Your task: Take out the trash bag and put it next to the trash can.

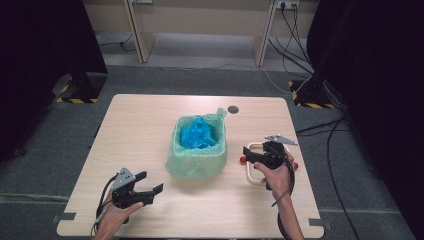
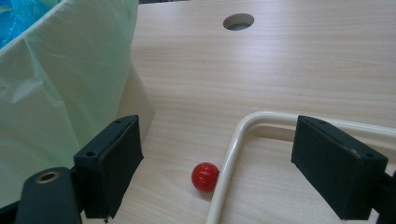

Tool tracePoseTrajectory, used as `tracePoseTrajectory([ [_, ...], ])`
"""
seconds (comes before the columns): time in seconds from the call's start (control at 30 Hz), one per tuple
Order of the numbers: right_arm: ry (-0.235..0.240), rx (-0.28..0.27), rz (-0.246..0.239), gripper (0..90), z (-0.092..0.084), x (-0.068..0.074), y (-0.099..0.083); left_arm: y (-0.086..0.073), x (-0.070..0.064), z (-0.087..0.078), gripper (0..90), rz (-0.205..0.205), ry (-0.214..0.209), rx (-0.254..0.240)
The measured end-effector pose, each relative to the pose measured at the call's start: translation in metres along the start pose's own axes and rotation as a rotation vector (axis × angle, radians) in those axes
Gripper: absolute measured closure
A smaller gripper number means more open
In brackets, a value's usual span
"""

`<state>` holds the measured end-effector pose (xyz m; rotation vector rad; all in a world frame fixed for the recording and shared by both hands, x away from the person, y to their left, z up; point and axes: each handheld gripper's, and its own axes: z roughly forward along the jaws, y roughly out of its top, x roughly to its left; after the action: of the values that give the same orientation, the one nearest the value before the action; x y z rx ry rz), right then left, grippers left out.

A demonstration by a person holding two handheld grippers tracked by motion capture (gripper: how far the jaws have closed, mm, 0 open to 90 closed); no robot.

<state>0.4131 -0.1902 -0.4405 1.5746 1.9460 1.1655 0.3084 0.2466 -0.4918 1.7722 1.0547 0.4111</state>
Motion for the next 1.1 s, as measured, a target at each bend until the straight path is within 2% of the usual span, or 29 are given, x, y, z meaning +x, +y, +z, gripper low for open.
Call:
tracePoseTrajectory([
  [0.37,-0.003,0.008,-0.003,16.6,0.002,0.001,-0.001,0.000,-0.001,0.001,16.3,0.004,-0.005,0.000],
  [0.63,0.006,-0.003,-0.004,16.5,0.000,0.004,0.003,0.004,-0.009,0.001,16.2,0.008,-0.033,-0.012],
  [0.8,0.013,-0.008,-0.015,16.6,0.002,0.009,0.009,0.013,-0.015,0.003,16.1,0.018,-0.047,-0.032],
  [1.1,0.032,-0.028,-0.019,16.6,0.003,0.018,0.021,0.028,-0.021,0.011,16.1,0.041,-0.038,-0.052],
])
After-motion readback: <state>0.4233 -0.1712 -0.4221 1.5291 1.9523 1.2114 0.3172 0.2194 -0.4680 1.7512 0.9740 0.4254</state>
